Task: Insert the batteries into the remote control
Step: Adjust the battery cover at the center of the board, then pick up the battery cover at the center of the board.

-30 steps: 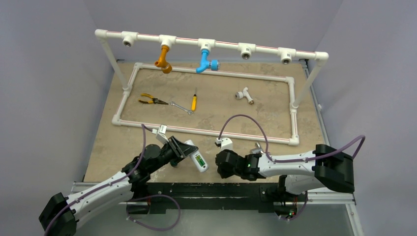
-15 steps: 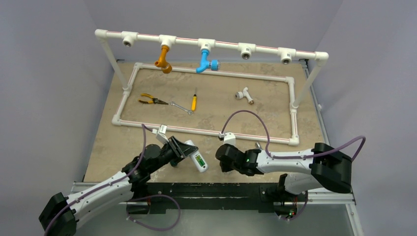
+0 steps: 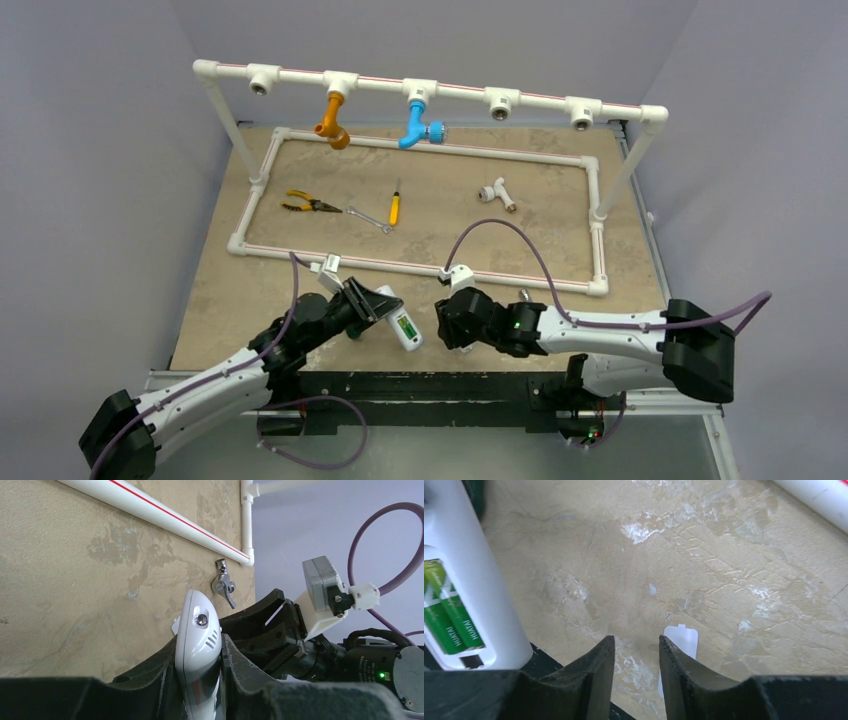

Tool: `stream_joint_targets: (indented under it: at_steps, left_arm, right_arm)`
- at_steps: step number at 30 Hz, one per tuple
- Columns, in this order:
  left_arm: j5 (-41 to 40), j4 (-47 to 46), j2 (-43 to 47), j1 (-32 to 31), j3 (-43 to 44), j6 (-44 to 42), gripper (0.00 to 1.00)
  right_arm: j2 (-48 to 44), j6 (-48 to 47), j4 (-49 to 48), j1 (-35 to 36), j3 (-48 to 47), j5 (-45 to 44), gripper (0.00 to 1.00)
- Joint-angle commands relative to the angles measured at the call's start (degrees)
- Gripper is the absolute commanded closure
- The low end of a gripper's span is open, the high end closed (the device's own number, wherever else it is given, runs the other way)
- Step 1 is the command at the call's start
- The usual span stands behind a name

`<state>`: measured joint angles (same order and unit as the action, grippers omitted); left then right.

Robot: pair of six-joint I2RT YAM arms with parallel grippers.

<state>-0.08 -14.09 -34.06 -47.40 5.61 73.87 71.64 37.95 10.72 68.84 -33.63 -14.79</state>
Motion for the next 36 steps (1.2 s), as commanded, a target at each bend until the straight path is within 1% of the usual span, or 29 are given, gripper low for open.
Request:
stream_joint_targets:
  at_steps: [1, 4, 8, 13, 18, 21, 22, 25, 27, 36]
  left_arm:
    - [-0.2, -3.4, 1.3, -0.2, 1.1, -0.9, 1.0]
    - [-0.2, -3.5, 1.1, -0.2, 1.1, -1.0, 1.0]
    - [-0.2, -4.5, 0.0, -0.3, 1.1, -1.0, 1.0]
    - [1.4, -6.5, -1.9, -0.2, 1.1, -0.7, 1.0]
    - [1.7, -7.1, -2.5, -0.3, 1.2, -0.6, 1.0]
    - [1.6, -6.6, -2.1, -0.2, 1.2, -0.7, 1.0]
    - [1.5, -6.3, -1.9, -0.3, 1.2, -0.7, 1.0]
    - [1.3, -5.7, -1.3, -0.2, 1.1, -0.7, 1.0]
    - [1.2, -5.4, -1.2, -0.2, 1.1, -0.7, 1.0]
    - [1.5, -6.2, -2.2, -0.2, 1.4, -0.7, 1.0]
  right_arm:
    - [-4.9, -0.7, 6.5, -0.1, -2.1, -5.3, 0.58]
    - [-6.5, 0.6, 11.3, -0.1, -1.8, -6.7, 0.49]
    - [-6.4, 0.0, 15.4, -0.1, -1.4, -6.6, 0.43]
    - [-5.9, -0.9, 13.7, 0.0, -0.3, -3.6, 0.38]
    - [-2.9, -2.1, 13.2, 0.2, -1.6, -2.5, 0.37]
    - [-0.6, -1.9, 13.2, 0.6, -2.2, -2.7, 0.39]
    - [0.0, -1.7, 13.2, 0.7, -2.3, -2.8, 0.41]
    - [1.0, -1.1, 13.4, 0.9, -2.2, -3.1, 0.52]
    - [1.2, -0.9, 13.2, 1.0, -2.0, -2.7, 0.57]
    - [1.8, -0.6, 13.7, 2.1, -1.9, -1.6, 0.59]
